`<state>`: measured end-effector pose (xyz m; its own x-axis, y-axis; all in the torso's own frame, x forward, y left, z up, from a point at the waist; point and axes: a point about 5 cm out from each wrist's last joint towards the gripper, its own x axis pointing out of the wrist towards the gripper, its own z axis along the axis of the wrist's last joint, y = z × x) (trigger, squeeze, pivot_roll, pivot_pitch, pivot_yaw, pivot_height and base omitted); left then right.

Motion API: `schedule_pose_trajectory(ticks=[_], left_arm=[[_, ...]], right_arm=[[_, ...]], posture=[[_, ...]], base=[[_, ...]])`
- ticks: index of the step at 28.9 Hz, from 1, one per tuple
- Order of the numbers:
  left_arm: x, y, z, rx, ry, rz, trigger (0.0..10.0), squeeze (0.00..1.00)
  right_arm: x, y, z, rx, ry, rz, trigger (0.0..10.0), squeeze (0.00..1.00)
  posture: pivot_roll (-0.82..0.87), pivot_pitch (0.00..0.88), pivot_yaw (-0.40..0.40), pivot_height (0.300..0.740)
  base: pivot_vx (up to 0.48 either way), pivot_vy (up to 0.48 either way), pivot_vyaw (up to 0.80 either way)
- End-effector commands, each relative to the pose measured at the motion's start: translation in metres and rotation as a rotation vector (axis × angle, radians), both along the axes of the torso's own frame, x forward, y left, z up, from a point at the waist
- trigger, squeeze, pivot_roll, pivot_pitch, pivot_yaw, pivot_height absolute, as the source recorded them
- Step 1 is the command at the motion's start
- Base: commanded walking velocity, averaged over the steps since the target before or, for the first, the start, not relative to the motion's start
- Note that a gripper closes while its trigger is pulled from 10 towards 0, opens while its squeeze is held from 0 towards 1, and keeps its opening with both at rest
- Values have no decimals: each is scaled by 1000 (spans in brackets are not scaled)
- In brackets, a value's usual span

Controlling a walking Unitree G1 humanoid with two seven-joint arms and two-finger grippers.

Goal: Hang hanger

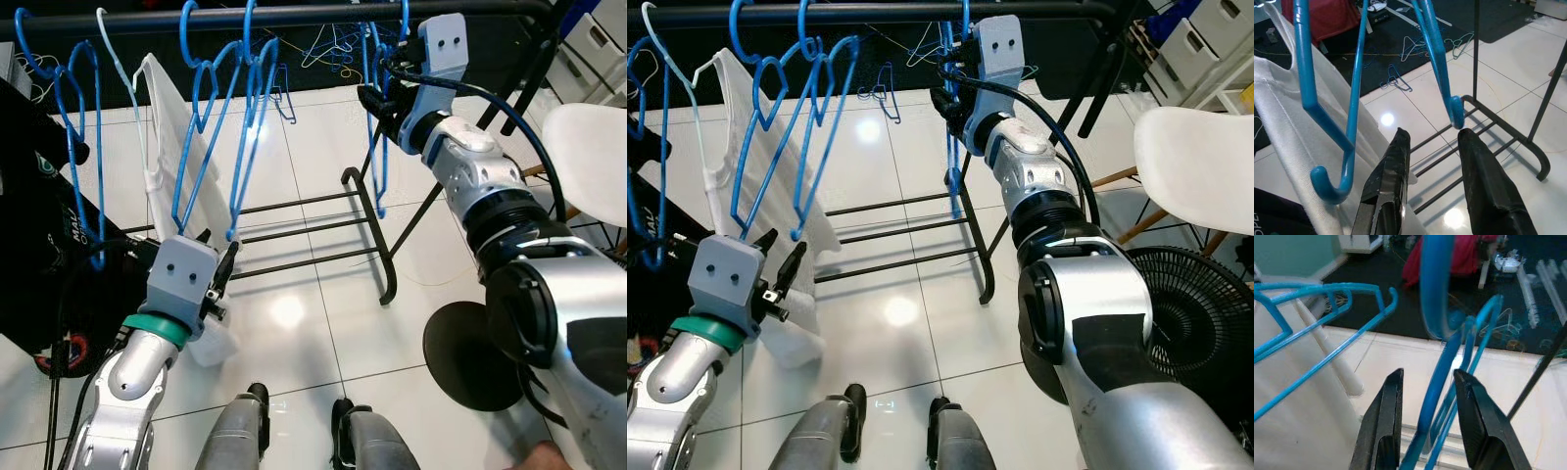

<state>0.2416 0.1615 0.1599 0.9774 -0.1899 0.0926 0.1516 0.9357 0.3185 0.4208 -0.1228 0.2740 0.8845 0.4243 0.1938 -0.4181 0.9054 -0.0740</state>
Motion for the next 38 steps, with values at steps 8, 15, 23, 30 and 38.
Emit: schedule_pose_trajectory(ticks=[8,15,23,30,38], left_arm=[[1,-5,-8,-5,34,-13,10000,0],[5,-8,-10,-11,34,-28,10000,0],[20,-15,-12,-64,51,-21,10000,0],[22,-14,-21,-60,73,-7,10000,0],[30,1,-52,16,140,97,10000,0]], right_arm=[[-18,10,-36,-7,-81,-7,10000,0],[-48,12,-75,27,-96,-79,10000,0],[-111,-6,-176,-40,6,-296,10000,0],[-119,-8,-195,-50,99,-309,10000,0],[-127,-8,-196,-63,112,-372,10000,0]], posture=[[113,175,22,733],[68,160,22,733],[41,132,6,733],[45,121,1,733],[38,110,8,733]], base=[[0,0,0],[0,0,0],[0,0,0],[0,0,0],[0,0,0]])
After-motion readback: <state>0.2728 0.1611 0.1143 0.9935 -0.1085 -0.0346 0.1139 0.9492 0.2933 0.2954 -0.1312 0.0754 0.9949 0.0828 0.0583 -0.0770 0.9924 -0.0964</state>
